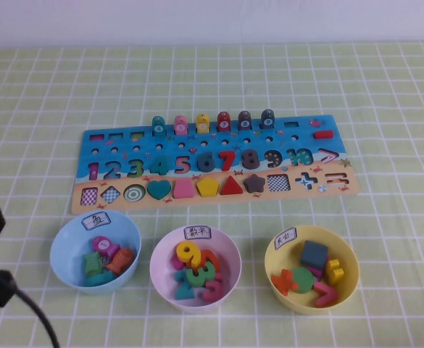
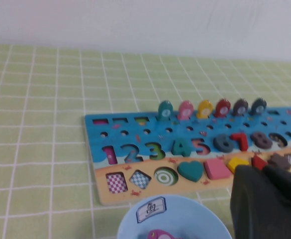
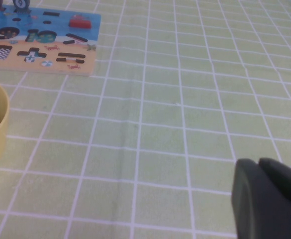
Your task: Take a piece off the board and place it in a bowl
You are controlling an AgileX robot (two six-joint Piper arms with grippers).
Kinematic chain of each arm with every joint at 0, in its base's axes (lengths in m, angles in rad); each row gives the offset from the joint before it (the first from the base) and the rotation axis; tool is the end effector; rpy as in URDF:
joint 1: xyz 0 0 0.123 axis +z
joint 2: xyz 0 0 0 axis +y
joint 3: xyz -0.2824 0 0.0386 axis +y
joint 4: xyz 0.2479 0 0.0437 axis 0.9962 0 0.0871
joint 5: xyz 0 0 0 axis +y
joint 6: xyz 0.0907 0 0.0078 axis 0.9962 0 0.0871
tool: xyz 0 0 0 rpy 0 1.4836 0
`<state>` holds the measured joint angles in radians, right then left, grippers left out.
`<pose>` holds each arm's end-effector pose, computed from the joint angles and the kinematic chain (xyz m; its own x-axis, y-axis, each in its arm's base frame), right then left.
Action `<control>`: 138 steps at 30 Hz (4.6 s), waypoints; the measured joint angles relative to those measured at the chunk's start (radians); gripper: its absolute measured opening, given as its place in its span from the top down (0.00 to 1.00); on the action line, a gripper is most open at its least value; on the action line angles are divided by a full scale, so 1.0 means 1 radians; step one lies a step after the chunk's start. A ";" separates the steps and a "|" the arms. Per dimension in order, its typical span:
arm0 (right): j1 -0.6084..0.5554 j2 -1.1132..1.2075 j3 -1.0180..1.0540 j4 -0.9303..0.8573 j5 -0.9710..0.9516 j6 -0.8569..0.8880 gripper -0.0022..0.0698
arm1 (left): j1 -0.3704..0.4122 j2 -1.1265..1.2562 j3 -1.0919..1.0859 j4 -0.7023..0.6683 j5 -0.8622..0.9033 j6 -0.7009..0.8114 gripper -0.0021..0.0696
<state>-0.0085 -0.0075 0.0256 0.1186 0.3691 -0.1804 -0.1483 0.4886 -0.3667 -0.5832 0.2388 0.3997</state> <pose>0.0529 0.0035 0.1719 -0.2903 -0.0671 -0.9546 -0.0527 0.9971 -0.0541 0.1049 -0.0277 0.2817 -0.2732 -0.1291 -0.9533 0.2288 0.9538 -0.1948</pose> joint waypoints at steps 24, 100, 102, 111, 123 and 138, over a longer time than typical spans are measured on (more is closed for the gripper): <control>0.000 0.000 0.000 0.000 0.000 0.000 0.99 | 0.000 0.849 -0.800 0.424 0.711 -0.105 0.98; 0.000 -0.001 0.000 0.000 0.000 0.000 0.99 | -0.181 1.797 -1.780 0.640 0.744 -0.542 0.53; 0.000 -0.002 0.000 0.000 0.000 0.000 0.99 | -0.180 1.803 -1.782 0.638 0.744 -0.542 0.53; 0.000 -0.002 0.000 0.000 0.000 0.000 0.99 | -0.180 1.836 -1.782 0.598 0.731 -0.542 0.53; 0.000 -0.002 0.000 0.000 0.000 0.000 0.99 | -0.180 1.867 -1.782 0.594 0.695 -0.542 0.53; 0.000 -0.005 0.000 0.000 0.000 0.000 0.99 | -0.180 1.873 -1.782 0.591 0.665 -0.544 0.56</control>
<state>-0.0085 -0.0129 0.0256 0.1186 0.3691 -0.1804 -0.3286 2.3616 -2.1489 0.0081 0.9042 -0.1444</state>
